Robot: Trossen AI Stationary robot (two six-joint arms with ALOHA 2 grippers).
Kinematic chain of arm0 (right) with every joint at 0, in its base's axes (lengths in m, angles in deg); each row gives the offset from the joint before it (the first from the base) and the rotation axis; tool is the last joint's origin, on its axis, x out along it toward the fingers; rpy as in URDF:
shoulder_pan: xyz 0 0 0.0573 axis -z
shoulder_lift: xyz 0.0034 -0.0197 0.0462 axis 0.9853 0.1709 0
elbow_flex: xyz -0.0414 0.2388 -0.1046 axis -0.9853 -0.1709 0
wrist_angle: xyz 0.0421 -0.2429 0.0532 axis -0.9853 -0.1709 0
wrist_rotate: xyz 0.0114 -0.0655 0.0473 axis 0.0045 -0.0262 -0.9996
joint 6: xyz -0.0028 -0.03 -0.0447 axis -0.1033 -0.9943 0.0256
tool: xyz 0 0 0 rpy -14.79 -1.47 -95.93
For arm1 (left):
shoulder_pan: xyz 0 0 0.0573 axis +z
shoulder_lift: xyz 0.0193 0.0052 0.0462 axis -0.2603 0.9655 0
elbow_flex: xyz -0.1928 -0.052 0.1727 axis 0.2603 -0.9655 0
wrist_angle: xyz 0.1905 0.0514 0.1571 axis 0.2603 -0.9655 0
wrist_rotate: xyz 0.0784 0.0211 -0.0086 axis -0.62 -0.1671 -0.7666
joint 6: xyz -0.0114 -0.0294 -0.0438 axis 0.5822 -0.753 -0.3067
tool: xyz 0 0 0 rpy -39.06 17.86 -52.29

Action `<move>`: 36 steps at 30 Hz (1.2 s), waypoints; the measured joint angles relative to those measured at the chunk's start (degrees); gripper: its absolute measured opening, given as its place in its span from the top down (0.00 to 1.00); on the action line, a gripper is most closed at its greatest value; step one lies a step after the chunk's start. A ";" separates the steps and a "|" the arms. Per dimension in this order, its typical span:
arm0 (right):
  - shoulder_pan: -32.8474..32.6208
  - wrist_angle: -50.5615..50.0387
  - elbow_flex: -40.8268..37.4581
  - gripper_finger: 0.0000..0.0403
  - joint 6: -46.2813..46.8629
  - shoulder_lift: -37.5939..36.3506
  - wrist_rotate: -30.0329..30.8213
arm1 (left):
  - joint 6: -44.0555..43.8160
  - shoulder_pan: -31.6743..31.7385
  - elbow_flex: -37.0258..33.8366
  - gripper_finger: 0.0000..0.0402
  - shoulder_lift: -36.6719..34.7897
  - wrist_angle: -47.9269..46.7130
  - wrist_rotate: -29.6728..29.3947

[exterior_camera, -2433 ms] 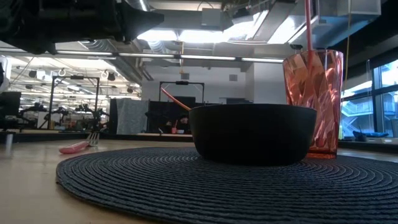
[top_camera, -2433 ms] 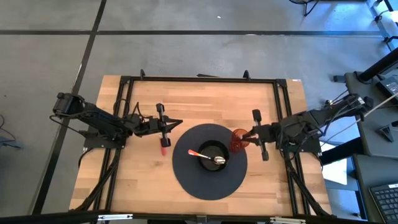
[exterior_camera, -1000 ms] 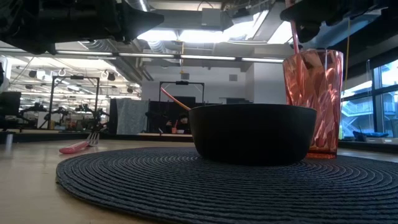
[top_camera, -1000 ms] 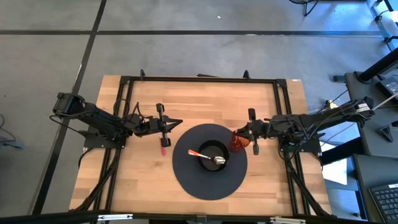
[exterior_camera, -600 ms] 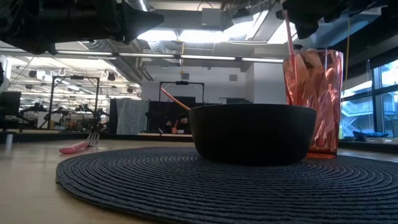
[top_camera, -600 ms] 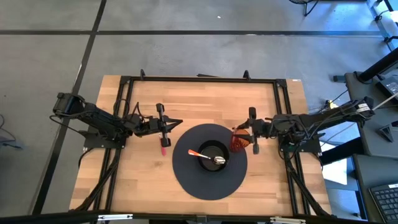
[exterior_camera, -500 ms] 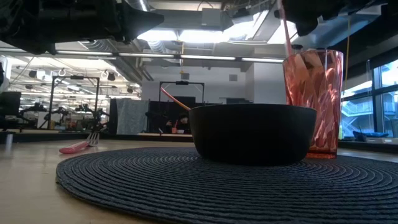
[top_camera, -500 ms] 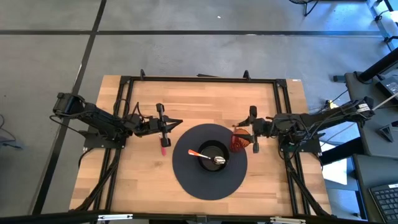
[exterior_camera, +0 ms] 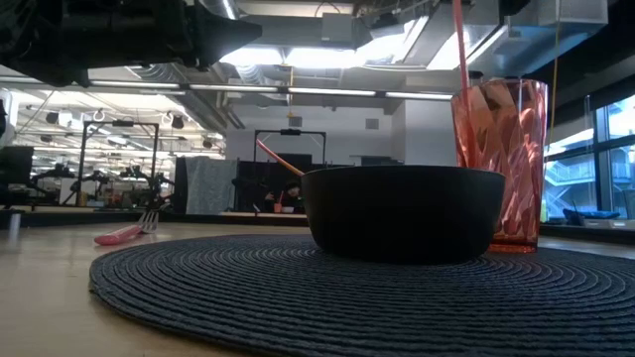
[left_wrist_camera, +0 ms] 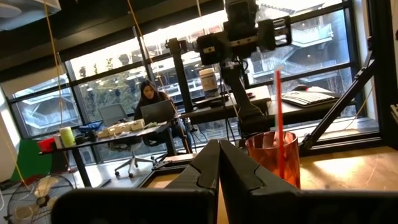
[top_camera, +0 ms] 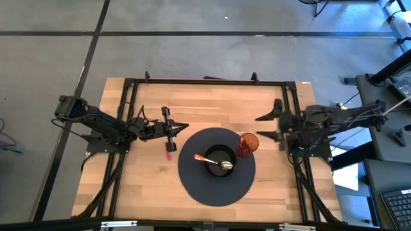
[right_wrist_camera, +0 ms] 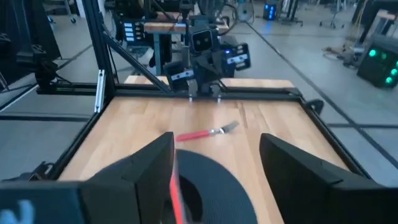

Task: Pick & Place Utensil
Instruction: Put the pink fork in the black bowl

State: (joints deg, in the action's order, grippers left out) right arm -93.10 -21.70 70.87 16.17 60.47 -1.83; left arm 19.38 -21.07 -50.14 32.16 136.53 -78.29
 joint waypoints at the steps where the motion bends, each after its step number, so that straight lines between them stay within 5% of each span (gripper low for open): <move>1: -0.01 -2.72 1.04 0.42 0.16 -1.05 0.08 | -0.02 0.00 0.00 0.99 0.00 -0.01 0.00; 6: -0.68 -5.83 -0.24 0.55 -3.15 -8.49 3.06 | -0.55 -0.01 0.00 0.98 0.00 -0.02 0.00; 14: -1.13 8.42 -14.28 0.97 -6.59 -24.92 -5.65 | -0.69 -0.01 0.00 1.00 0.00 -0.02 -0.02; 22: -1.02 14.31 -24.43 0.99 -7.10 -36.55 -4.47 | -1.42 0.01 0.00 1.00 0.00 -0.02 -1.66; 32: 0.93 14.83 -31.74 0.99 -5.73 -37.03 -3.02 | -1.54 -0.01 0.00 0.99 0.02 -0.18 -1.70; 36: 1.10 19.44 -35.68 0.99 -4.18 -37.03 -7.05 | -1.53 0.01 0.00 0.99 0.02 -0.62 -1.74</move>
State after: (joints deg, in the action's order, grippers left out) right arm -92.00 -2.26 35.19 12.00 23.44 -8.88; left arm 17.85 -21.06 -50.14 32.18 135.91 -80.03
